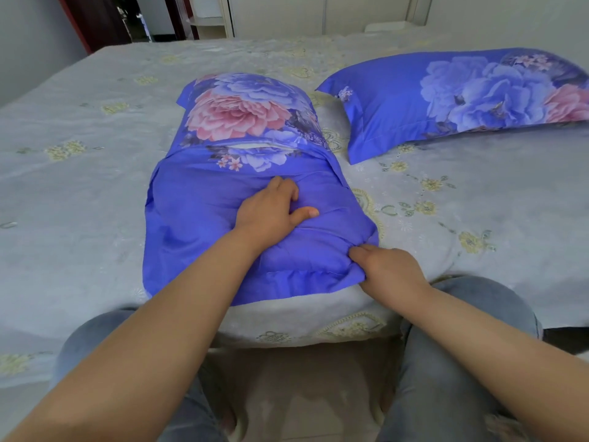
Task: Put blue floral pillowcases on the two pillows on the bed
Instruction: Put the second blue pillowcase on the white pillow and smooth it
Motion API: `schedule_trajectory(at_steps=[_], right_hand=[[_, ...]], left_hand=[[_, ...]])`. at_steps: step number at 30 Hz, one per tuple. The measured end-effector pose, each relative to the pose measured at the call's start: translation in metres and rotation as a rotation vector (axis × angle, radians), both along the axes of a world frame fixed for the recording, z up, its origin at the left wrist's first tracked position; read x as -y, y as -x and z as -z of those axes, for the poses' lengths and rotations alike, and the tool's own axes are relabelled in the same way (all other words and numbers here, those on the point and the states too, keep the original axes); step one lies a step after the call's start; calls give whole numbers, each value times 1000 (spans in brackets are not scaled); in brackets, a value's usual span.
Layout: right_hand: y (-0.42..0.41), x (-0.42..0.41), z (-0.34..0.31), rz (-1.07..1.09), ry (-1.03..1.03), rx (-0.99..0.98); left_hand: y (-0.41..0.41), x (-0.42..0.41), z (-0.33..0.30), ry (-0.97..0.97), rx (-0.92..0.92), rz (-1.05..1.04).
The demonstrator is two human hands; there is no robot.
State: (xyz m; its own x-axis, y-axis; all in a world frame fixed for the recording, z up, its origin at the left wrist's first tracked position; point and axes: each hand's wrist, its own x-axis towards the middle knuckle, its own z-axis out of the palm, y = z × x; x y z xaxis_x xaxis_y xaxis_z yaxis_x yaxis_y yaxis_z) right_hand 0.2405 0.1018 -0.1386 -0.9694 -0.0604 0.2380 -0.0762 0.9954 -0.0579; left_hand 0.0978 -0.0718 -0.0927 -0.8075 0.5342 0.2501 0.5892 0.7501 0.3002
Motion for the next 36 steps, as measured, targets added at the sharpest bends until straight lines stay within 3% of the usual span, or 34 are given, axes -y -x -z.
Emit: schedule_trajectory(at_steps=[3,5,9,11,13,14,17,19,22,24,26,28,29,31,33,36], right_hand=[[-8,-2,4,-2,16,-155],[-10,3,2,-23,-18,-244],[-22,8,-19,-121,87,-401],[-20,15,-34,-183,312,-415],[-7,25,-50,-106,524,-298],[2,30,-50,-31,516,-213],[29,37,-42,47,193,-113],[39,30,-40,33,93,-220],[55,9,-58,70,60,-477],[65,-15,-76,242,58,-555],[72,-39,-86,528,118,-468],[73,-46,-85,681,254,-396],[71,-38,-83,633,321,-442],[62,-4,-74,315,353,-606],[51,31,-60,55,346,-624],[44,58,-28,3,203,-540]], left_hand=[[-12,-9,-3,112,-271,-33],[-15,-12,-10,130,-301,-87],[-4,-9,-28,18,-56,-144],[6,-8,-40,-34,124,-139],[11,-12,-51,-137,324,-124],[12,-15,-56,-205,417,-118],[9,-16,-62,-380,540,-81],[3,-10,-62,-445,412,-52],[-10,16,-64,-391,-147,-118],[-16,41,-59,-290,-443,-185],[-16,64,-43,-237,-468,-219],[-15,79,-18,-220,-339,-187],[-15,81,-5,-219,-249,-158],[-20,79,14,-260,-138,-128],[-27,74,24,-328,-173,-137],[-31,65,35,-355,-304,-138]])
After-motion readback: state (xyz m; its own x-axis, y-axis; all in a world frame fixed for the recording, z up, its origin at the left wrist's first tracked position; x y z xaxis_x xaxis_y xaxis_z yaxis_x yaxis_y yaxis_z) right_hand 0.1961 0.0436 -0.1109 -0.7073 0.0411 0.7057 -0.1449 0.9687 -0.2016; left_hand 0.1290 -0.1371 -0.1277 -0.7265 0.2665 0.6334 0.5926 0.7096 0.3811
